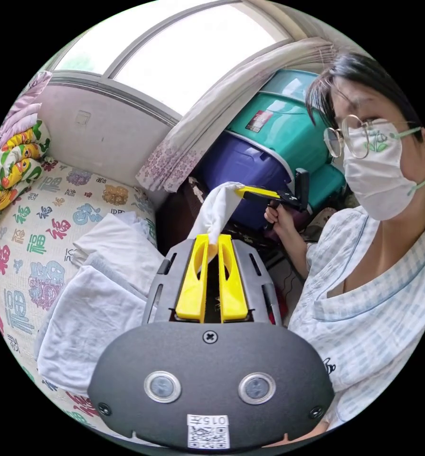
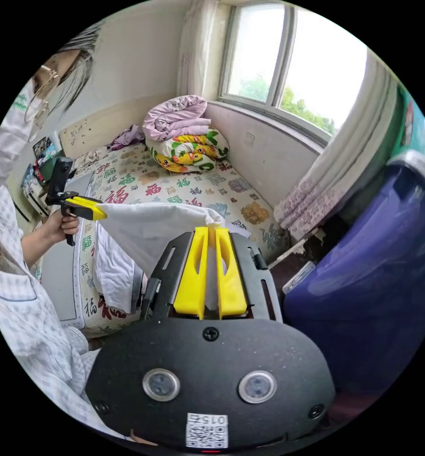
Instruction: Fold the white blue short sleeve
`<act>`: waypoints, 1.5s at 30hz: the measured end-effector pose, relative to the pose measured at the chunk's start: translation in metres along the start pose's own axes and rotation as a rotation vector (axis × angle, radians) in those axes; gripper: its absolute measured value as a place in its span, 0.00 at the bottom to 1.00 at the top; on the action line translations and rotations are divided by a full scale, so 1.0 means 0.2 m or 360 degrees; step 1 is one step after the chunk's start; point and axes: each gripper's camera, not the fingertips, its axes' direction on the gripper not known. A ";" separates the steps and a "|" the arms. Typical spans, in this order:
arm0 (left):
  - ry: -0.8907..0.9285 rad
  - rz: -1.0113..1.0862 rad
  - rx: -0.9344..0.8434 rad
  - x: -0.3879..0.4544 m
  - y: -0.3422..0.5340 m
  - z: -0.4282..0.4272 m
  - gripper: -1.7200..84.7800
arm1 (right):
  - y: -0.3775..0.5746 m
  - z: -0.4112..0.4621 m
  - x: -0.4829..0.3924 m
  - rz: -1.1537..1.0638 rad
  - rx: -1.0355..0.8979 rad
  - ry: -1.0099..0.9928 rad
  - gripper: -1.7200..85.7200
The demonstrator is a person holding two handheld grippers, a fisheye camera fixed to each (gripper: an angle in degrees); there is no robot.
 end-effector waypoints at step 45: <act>-0.2178 -0.0109 0.0413 -0.60 0.33 0.86 0.03 | 0.04 1.64 -0.44 0.0026 0.0331 -0.0388 0.07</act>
